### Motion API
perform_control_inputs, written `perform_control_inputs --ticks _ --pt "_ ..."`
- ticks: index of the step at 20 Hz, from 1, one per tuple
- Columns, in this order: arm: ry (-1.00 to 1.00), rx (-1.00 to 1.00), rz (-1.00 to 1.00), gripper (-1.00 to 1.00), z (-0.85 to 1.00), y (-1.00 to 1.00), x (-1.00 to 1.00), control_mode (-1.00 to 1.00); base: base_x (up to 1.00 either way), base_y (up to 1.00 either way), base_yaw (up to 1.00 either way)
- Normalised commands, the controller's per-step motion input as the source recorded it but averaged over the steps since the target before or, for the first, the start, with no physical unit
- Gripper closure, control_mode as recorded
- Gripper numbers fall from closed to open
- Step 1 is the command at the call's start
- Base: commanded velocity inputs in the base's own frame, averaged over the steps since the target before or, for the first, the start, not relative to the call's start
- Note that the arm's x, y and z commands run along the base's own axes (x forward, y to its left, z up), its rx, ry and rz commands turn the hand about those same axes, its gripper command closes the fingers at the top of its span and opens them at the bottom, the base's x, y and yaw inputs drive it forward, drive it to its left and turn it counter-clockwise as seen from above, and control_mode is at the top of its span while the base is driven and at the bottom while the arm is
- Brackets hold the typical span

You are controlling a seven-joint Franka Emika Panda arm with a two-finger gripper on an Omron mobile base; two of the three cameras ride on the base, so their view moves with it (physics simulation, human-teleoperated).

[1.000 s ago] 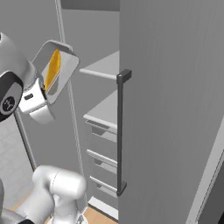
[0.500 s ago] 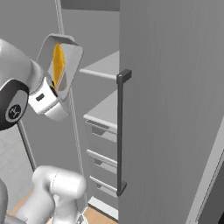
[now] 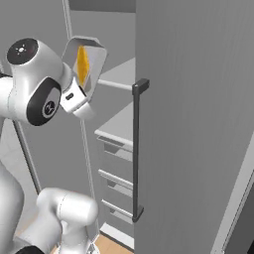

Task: Take the meat container that has the fish and place it on the second highest rack of the freezer. Then take the vegetable container that has the bell pepper and corn and place it on the highest rack of the freezer.

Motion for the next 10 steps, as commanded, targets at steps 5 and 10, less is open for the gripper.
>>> perform_control_inputs --ticks 5,10 --pt "0.0 0.0 0.0 1.0 0.0 0.0 0.75 -1.0 0.0 0.0 0.0" --pt "0.0 0.0 0.0 1.0 0.0 0.0 0.62 -1.0 0.0 0.0 0.0"
